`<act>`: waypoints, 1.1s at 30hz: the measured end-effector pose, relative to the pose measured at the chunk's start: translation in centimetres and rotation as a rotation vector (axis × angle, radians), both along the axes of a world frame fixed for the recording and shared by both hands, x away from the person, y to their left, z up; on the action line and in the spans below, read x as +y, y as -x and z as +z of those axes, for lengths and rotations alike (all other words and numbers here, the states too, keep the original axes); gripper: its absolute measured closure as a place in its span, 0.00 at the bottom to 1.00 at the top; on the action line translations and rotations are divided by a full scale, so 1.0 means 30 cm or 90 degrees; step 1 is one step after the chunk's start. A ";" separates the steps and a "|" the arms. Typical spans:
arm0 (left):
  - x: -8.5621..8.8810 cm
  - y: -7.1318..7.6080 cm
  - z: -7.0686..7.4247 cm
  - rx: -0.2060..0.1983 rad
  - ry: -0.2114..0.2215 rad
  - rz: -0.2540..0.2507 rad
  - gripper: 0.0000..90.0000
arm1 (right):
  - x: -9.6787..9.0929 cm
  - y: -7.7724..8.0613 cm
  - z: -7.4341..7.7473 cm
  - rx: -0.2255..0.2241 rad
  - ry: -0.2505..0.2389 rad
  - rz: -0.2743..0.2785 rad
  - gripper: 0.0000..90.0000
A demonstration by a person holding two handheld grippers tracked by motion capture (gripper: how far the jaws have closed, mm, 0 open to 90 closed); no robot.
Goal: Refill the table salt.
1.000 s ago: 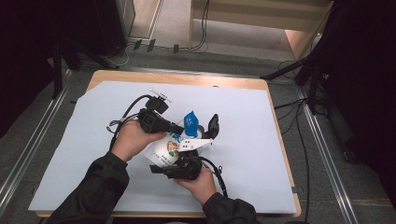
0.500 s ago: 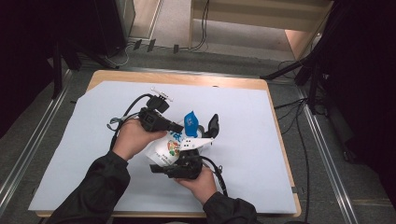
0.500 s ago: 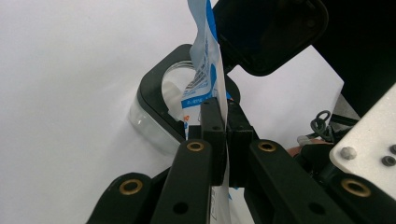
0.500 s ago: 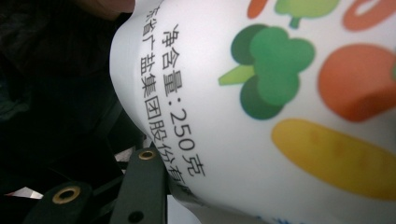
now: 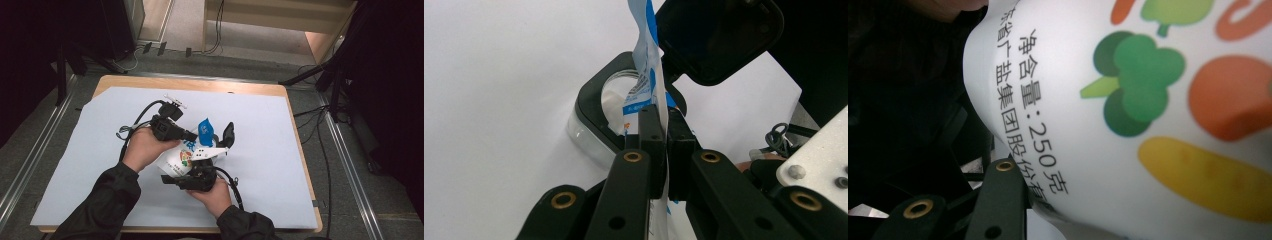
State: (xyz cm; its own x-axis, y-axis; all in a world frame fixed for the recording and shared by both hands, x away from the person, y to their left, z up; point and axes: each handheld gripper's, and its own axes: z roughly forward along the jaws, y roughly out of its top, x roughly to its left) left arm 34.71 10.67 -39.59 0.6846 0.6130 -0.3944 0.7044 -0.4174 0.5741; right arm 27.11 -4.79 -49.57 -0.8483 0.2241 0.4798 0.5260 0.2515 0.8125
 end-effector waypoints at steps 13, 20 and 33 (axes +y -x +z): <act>0.013 0.000 -0.002 0.009 0.020 -0.013 0.86 | -0.004 0.002 0.007 0.000 -0.018 0.012 0.73; 0.011 0.004 -0.001 0.018 0.032 -0.012 0.86 | -0.003 0.004 0.008 -0.005 -0.020 0.014 0.73; 0.015 0.000 0.005 0.017 0.043 -0.011 0.82 | -0.009 0.002 0.015 -0.006 -0.031 0.013 0.74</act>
